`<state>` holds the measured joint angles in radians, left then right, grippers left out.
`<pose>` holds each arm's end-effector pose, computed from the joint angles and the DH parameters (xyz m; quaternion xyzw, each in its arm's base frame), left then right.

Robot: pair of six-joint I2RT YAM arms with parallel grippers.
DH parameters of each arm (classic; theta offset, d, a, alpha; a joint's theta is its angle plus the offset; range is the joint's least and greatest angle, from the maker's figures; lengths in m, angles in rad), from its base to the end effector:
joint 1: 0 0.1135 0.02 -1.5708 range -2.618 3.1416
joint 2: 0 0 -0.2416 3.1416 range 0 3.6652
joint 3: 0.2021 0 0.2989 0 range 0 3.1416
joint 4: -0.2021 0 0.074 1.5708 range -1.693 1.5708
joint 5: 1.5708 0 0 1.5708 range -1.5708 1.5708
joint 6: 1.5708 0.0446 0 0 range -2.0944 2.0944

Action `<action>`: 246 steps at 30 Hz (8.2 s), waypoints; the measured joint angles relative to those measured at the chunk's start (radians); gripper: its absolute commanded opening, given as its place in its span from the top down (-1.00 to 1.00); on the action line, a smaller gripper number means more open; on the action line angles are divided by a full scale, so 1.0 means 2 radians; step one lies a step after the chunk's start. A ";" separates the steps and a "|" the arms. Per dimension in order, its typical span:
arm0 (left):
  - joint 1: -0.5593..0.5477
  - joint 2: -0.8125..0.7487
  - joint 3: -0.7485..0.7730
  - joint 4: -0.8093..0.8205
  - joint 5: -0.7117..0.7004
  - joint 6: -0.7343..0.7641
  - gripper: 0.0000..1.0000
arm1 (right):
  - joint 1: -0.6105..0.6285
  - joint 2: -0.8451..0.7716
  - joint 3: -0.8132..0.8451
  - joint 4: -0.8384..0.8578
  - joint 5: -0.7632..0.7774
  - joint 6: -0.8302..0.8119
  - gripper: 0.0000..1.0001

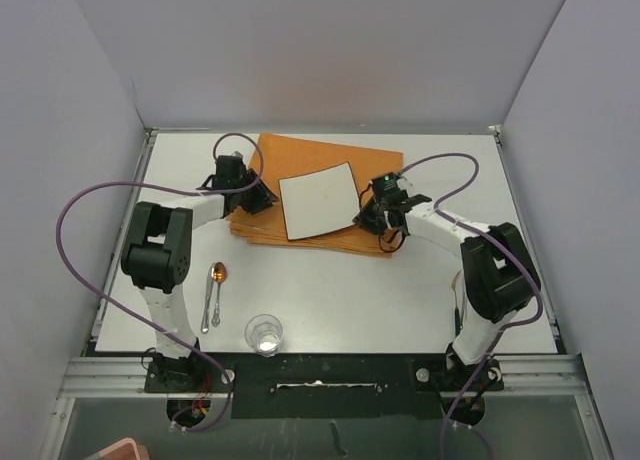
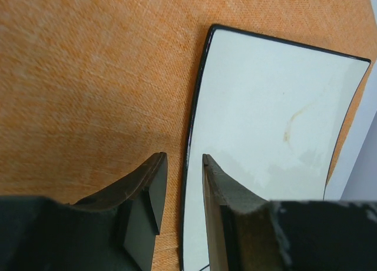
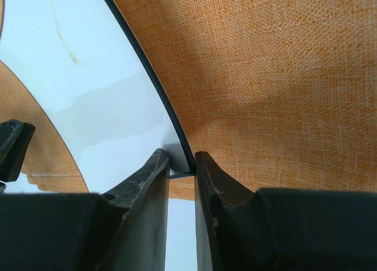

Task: Set the dinner table for one person
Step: Place the plate on the napkin, then adjust the napkin at the center of the board, then adjust the plate on the napkin, then adjust the napkin at the center of the board.

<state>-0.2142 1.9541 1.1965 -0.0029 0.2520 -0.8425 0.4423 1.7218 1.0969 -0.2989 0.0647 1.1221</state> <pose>0.4366 -0.1064 0.0992 -0.2346 0.8824 -0.2969 0.2795 0.3631 0.1688 0.1352 0.3256 0.8900 0.2022 0.2470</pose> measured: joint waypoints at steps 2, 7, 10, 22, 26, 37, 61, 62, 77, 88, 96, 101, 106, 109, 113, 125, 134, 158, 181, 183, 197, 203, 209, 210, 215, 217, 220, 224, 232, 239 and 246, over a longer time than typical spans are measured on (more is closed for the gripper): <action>0.000 0.000 -0.003 0.000 0.000 0.000 0.44 | 0.013 0.009 0.004 -0.001 0.004 0.015 1.00; 0.000 -0.001 -0.004 0.000 0.000 0.000 0.44 | 0.024 0.040 0.057 -0.036 0.009 0.006 0.55; 0.001 -0.005 -0.005 0.000 0.000 0.000 0.43 | 0.021 0.048 0.095 -0.061 0.015 -0.028 -0.22; 0.003 -0.022 0.031 -0.077 -0.062 0.062 0.83 | 0.014 0.059 0.164 -0.130 0.064 -0.157 -0.32; 0.004 -0.022 0.089 -0.153 -0.152 0.122 0.92 | 0.011 0.054 0.164 -0.130 0.069 -0.180 -0.23; 0.003 0.038 0.142 -0.274 -0.280 0.216 1.00 | 0.010 -0.014 0.175 -0.128 0.073 -0.217 -0.23; -0.099 0.106 0.225 -0.374 -0.291 0.233 1.00 | -0.091 -0.023 0.221 -0.111 0.043 -0.278 -0.30; -0.101 0.106 0.225 -0.374 -0.290 0.233 1.00 | -0.098 -0.010 0.228 -0.106 0.036 -0.283 -0.30; -0.106 0.103 0.222 -0.374 -0.284 0.231 1.00 | -0.119 0.240 0.341 -0.107 -0.174 -0.381 -0.28; -0.115 0.097 0.213 -0.371 -0.275 0.229 1.00 | -0.134 0.296 0.374 -0.102 -0.273 -0.423 -0.23; -0.115 0.097 0.214 -0.372 -0.273 0.228 1.00 | -0.158 0.297 0.358 -0.082 -0.320 -0.430 0.43; -0.115 0.097 0.215 -0.373 -0.270 0.227 1.00 | -0.161 0.297 0.335 -0.066 -0.361 -0.427 0.41; -0.115 0.097 0.215 -0.374 -0.270 0.227 1.00 | -0.158 0.297 0.331 -0.060 -0.386 -0.431 0.44; -0.115 0.097 0.216 -0.374 -0.269 0.227 1.00 | -0.157 0.297 0.327 -0.060 -0.401 -0.435 0.98; -0.115 0.097 0.216 -0.374 -0.267 0.227 1.00 | -0.156 0.299 0.324 -0.058 -0.444 -0.429 1.00; -0.115 0.097 0.215 -0.374 -0.266 0.226 1.00 | -0.163 0.252 0.186 0.086 -0.459 -0.338 1.00; -0.121 0.097 0.215 -0.372 -0.262 0.221 1.00 | -0.180 0.227 0.121 0.186 -0.412 -0.244 1.00; -0.122 0.097 0.215 -0.371 -0.259 0.218 1.00 | -0.185 0.205 0.102 0.238 -0.254 -0.158 1.00; -0.122 0.093 0.208 -0.366 -0.259 0.217 1.00 | -0.115 0.151 0.095 0.137 -0.124 -0.192 1.00; -0.122 0.093 0.207 -0.364 -0.259 0.217 1.00 | -0.114 0.151 0.098 0.132 -0.120 -0.195 1.00; -0.125 0.087 0.198 -0.355 -0.259 0.217 1.00 | -0.127 0.158 0.136 0.091 -0.115 -0.217 1.00; -0.125 0.087 0.198 -0.355 -0.259 0.217 1.00 | -0.133 0.173 0.147 0.084 -0.115 -0.224 1.00; -0.125 0.087 0.198 -0.355 -0.259 0.217 1.00 | -0.133 0.177 0.158 0.071 -0.117 -0.234 0.43; -0.125 0.087 0.198 -0.355 -0.259 0.217 1.00 | -0.133 0.179 0.165 0.063 -0.117 -0.237 0.17; -0.125 0.085 0.195 -0.353 -0.259 0.217 0.75 | -0.130 0.183 0.205 0.031 -0.101 -0.268 -0.56; -0.125 0.083 0.193 -0.351 -0.258 0.219 0.38 | -0.129 0.179 0.217 0.027 -0.096 -0.284 -0.56; -0.125 0.077 0.194 -0.357 -0.247 0.220 0.10 | -0.128 0.154 0.227 0.010 -0.086 -0.308 -0.56; -0.131 0.074 0.202 -0.375 -0.232 0.220 -0.03 | -0.125 0.081 0.225 -0.004 -0.067 -0.330 -0.28; -0.134 -0.083 0.130 -0.315 -0.221 0.229 1.00 | -0.105 -0.072 0.159 0.007 -0.005 -0.376 1.00; -0.129 -0.207 0.131 -0.258 -0.163 0.258 0.37 | -0.099 -0.012 0.109 -0.035 0.018 -0.402 1.00; -0.129 -0.225 0.091 -0.256 -0.141 0.275 -0.01 | -0.099 0.056 0.115 -0.093 0.039 -0.400 1.00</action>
<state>-0.4713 1.5040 1.3785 -0.5156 -0.0296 -0.2928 0.2451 1.8336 1.3262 -0.4854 0.1432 0.3222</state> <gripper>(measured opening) 0.489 0.022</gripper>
